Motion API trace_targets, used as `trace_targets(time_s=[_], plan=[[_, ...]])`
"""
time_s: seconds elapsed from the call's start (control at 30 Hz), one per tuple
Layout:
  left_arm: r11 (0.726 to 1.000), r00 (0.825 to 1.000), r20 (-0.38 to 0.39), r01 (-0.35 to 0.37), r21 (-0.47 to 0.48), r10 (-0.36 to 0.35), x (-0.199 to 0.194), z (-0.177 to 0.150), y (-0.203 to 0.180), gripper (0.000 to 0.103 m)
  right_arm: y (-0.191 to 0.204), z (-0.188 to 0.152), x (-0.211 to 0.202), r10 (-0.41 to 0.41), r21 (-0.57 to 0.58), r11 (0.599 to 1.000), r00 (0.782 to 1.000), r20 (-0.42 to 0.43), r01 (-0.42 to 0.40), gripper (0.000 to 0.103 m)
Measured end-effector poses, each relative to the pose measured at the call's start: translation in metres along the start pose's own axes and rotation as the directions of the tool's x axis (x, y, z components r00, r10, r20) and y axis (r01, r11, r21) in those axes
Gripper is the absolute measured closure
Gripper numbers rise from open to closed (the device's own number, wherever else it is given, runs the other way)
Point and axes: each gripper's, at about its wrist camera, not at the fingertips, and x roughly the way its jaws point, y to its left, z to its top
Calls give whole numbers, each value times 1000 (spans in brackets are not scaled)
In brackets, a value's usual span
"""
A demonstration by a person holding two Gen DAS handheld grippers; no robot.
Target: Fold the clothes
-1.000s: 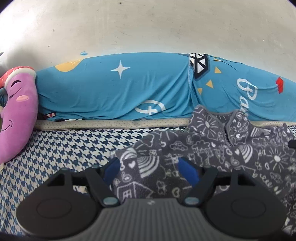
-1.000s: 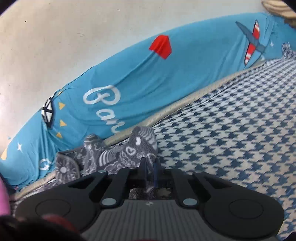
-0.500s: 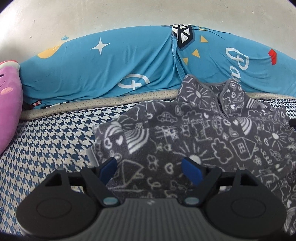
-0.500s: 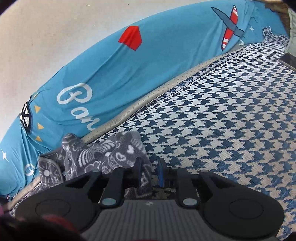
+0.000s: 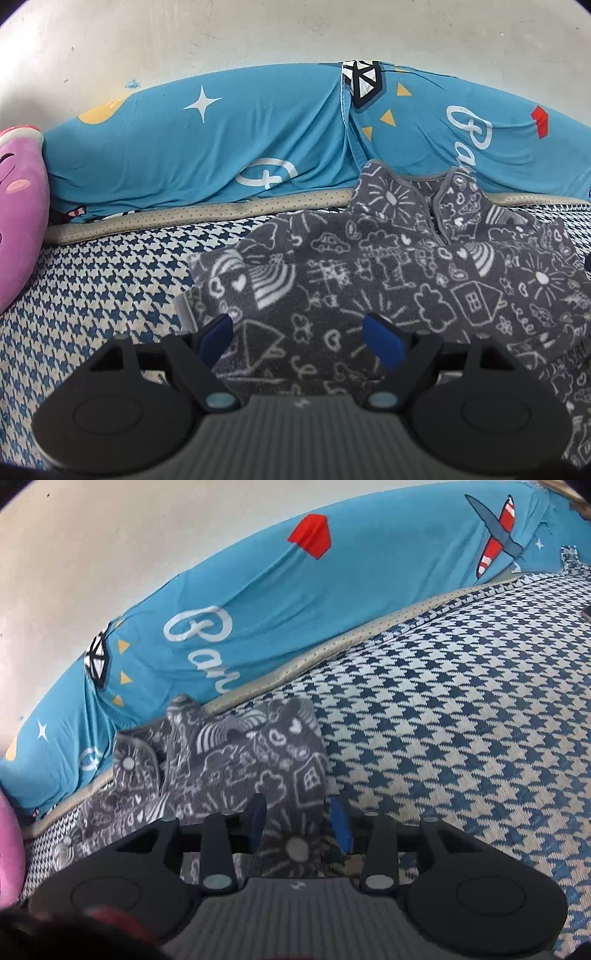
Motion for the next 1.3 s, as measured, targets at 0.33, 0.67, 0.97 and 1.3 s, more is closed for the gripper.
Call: trace_targets(time_s=[0.33, 0.67, 0.97, 1.3], plan=[[1000, 1000, -8, 3, -7, -3, -3, -2, -3, 17, 6, -15, 2, -25, -53, 998, 997, -67, 22, 48], [1000, 1000, -14, -4, 5, 4, -1, -2, -6, 15, 0, -21, 10, -26, -21, 1000, 991, -134, 24, 50], [1000, 1000, -6, 18, -7, -18, -5, -1, -4, 15, 7, -24, 6, -68, -43, 997, 990, -121, 63, 79], [1000, 996, -83, -28, 6, 28, 4, -10, 2, 13, 7, -24, 6, -127, -65, 991, 983, -129, 120, 63]])
